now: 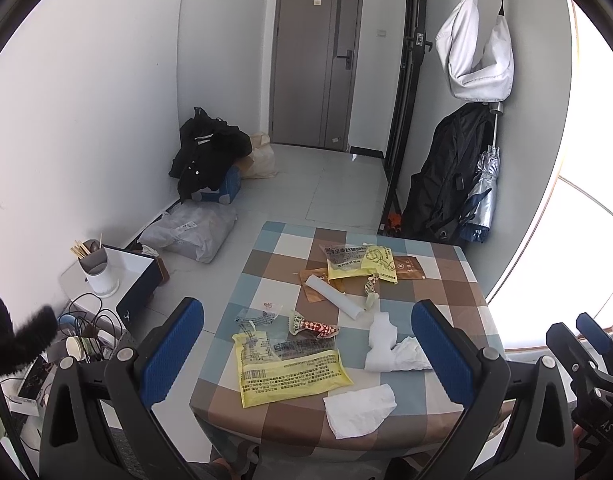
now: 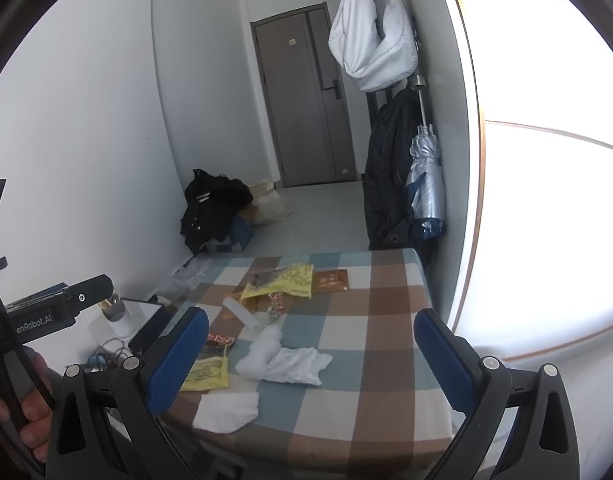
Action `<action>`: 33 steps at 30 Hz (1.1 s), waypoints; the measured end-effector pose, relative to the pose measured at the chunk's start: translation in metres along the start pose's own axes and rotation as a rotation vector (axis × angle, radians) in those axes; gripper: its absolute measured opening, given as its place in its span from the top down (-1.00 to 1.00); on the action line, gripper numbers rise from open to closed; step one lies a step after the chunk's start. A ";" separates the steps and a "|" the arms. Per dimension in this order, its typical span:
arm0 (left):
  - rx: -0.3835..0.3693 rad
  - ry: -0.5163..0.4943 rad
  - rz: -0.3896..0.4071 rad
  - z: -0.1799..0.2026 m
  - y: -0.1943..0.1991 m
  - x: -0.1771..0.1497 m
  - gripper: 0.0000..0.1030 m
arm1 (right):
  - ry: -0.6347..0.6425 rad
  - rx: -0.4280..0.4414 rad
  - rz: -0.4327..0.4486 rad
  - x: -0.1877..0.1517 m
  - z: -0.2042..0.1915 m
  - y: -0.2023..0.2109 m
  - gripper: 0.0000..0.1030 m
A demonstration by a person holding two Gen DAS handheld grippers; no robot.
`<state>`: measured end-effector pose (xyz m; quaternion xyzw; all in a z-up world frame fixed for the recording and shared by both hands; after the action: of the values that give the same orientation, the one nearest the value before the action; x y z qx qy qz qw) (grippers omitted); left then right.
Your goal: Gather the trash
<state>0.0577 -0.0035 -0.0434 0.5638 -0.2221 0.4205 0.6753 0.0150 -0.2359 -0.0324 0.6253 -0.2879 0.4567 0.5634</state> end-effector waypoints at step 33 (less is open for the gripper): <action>-0.028 0.032 -0.060 -0.005 -0.010 -0.005 -0.98 | 0.011 0.012 -0.010 -0.003 -0.002 -0.004 -1.00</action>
<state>0.0618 -0.0005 -0.0542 0.5539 -0.2002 0.4059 0.6989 0.0167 -0.2333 -0.0369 0.6275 -0.2790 0.4589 0.5637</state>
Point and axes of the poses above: each gripper's, at about its wrist camera, not at the fingertips, and y roughly against the way its jaws point, z to its right, x to its top, the point moved 7 cm from there along -y, roughly the way its jaws point, and after that the axes turned 13 degrees about y, right-handed, at the moved point
